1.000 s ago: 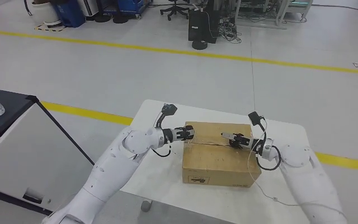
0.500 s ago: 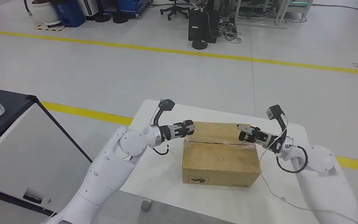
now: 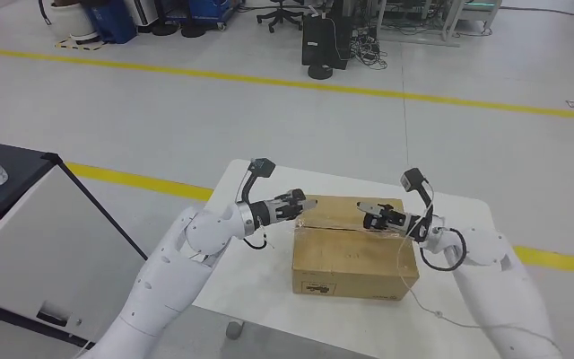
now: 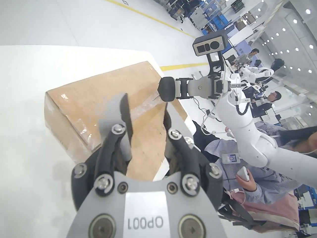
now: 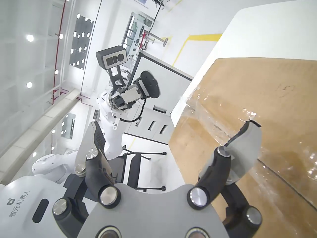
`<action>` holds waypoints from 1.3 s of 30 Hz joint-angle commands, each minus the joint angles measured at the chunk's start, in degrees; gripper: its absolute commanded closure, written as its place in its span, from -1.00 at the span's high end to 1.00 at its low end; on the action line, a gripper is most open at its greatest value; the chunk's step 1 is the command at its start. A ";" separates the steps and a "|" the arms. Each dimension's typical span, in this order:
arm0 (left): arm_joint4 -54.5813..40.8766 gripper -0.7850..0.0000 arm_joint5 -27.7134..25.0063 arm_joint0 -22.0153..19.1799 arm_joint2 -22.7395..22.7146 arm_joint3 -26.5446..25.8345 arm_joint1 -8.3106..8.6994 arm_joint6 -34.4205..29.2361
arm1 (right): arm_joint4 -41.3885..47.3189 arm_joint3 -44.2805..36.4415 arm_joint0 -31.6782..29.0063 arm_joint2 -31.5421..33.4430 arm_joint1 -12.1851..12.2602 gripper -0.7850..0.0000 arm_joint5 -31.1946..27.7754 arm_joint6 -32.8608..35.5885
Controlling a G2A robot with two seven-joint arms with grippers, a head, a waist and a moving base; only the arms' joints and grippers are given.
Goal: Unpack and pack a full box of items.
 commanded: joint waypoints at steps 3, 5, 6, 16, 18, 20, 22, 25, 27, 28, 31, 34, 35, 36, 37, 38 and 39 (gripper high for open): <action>0.00 1.00 0.00 0.00 0.00 0.00 0.00 0.00 | -0.26 0.26 1.04 -1.72 -0.31 1.00 0.59 0.03; 0.00 1.00 0.00 0.00 0.00 0.00 0.00 0.00 | -0.89 0.77 1.34 -2.55 -0.43 1.00 1.11 -0.17; 0.00 1.00 0.00 0.00 0.00 0.00 0.00 0.00 | -1.25 1.07 1.48 -2.97 -0.50 1.00 1.28 -0.36; 0.00 1.00 0.00 0.00 0.00 0.00 0.00 0.00 | -5.37 5.64 2.77 -5.35 -0.90 1.00 2.05 -2.80; 0.00 1.00 0.00 0.00 0.00 0.00 0.00 0.00 | -5.36 6.13 2.91 -5.52 -0.94 1.00 1.85 -2.77; 0.00 1.00 0.00 0.00 0.00 0.00 0.00 0.00 | -5.29 6.44 2.91 -5.53 -0.95 1.00 1.67 -2.76; 0.00 1.00 0.00 0.00 0.00 0.00 0.00 0.00 | -5.11 6.09 2.83 -5.32 -0.90 1.00 1.24 -2.56; 0.00 1.00 0.00 0.00 0.00 0.00 0.00 0.00 | -3.16 4.29 2.16 -3.68 -0.72 1.00 -1.33 -3.10; 0.00 1.00 0.00 0.00 0.00 0.00 0.00 0.00 | -1.88 2.75 1.35 -2.02 -0.42 1.00 -2.50 -2.97; 0.00 1.00 0.00 0.00 0.00 0.00 0.00 0.00 | -1.49 1.91 0.85 -1.27 -0.25 1.00 -2.72 -2.56; 0.00 1.00 0.00 0.00 0.00 0.00 0.00 0.00 | -0.41 0.71 -0.71 0.24 0.11 1.00 -2.34 -1.90; 0.00 1.00 0.00 0.00 0.00 0.00 0.00 0.00 | -1.10 1.89 -1.83 0.10 0.26 1.00 -0.89 -1.35; 0.00 1.00 0.00 0.00 0.00 0.00 0.00 0.00 | -0.73 2.35 -2.04 -0.13 0.21 1.00 -0.48 -1.38; 0.00 1.00 0.00 0.00 0.00 0.00 0.00 0.00 | -0.71 2.86 -2.18 -0.34 0.18 1.00 -0.54 -1.38; 0.00 1.00 0.00 0.00 0.00 0.00 0.00 0.00 | -0.90 3.50 -2.20 -0.48 0.16 1.00 -0.48 -1.52; 0.00 1.00 0.00 0.00 0.00 0.00 0.00 0.00 | -0.89 4.05 -2.16 -0.58 0.13 1.00 -0.38 -1.76; 0.00 1.00 0.00 0.00 0.00 0.00 0.00 0.00 | -0.92 4.60 -2.11 -0.71 0.11 1.00 -0.21 -1.84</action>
